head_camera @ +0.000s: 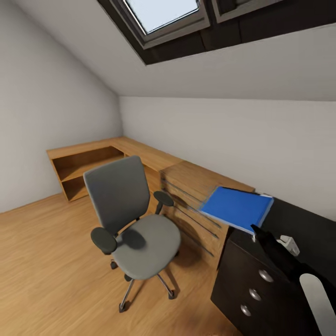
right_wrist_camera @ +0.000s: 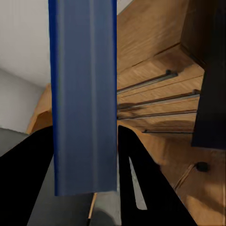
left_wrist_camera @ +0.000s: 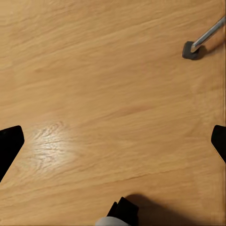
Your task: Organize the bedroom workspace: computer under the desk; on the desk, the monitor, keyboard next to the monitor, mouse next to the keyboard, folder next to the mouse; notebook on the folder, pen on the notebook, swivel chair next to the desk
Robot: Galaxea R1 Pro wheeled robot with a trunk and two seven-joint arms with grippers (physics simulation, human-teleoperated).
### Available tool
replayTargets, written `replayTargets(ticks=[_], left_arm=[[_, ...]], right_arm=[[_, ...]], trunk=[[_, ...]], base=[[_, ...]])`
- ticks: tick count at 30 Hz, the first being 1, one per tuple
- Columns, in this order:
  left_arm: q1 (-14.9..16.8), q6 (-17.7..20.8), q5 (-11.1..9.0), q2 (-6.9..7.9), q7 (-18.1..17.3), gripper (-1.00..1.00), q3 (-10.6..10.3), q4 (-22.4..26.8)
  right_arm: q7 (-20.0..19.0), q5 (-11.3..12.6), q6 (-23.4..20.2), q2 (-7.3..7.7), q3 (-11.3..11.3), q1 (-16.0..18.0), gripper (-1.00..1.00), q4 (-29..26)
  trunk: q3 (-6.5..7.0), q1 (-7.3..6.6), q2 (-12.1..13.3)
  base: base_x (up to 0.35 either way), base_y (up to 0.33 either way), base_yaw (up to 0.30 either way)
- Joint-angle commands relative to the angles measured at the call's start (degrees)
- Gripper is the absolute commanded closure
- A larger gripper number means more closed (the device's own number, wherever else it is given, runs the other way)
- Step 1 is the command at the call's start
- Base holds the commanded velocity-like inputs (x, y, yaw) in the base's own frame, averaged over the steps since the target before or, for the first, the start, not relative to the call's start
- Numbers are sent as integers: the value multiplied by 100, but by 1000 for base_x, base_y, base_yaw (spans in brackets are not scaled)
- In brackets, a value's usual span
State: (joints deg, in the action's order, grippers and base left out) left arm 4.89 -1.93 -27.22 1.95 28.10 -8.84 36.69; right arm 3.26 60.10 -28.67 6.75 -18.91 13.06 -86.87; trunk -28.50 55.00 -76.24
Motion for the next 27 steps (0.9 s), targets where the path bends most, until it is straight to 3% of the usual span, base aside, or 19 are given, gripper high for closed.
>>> replayTargets(ticks=[1, 9, 12, 15, 27], left_arm=[[3, -16, -61, 5, 44, -100, -48, 5], [3, 41, -64, -17, -178, -100, -51, -18], [3, 208, -59, -107, -244, -100, -55, -61], [3, 336, -50, -179, -269, -100, -56, -77], [3, 377, -43, -209, -278, -100, -70, -91]], right_arm=[[35, 70, -29, 0, -64, 4, 100, 50], [26, 72, -18, 2, -169, 7, 100, 420], [27, 72, -17, 2, -177, 5, 100, 459], [26, 72, -10, 2, -177, 6, 100, 473], [25, 72, 1, 2, -166, 7, 100, 501]], trunk=[[13, -23, 38], [156, -198, 359], [210, -264, 479], [210, -264, 479], [210, -264, 479]], base=[[0, 0, -298], [0, 0, -299], [0, 0, -299], [0, 0, -299], [0, 0, -299]])
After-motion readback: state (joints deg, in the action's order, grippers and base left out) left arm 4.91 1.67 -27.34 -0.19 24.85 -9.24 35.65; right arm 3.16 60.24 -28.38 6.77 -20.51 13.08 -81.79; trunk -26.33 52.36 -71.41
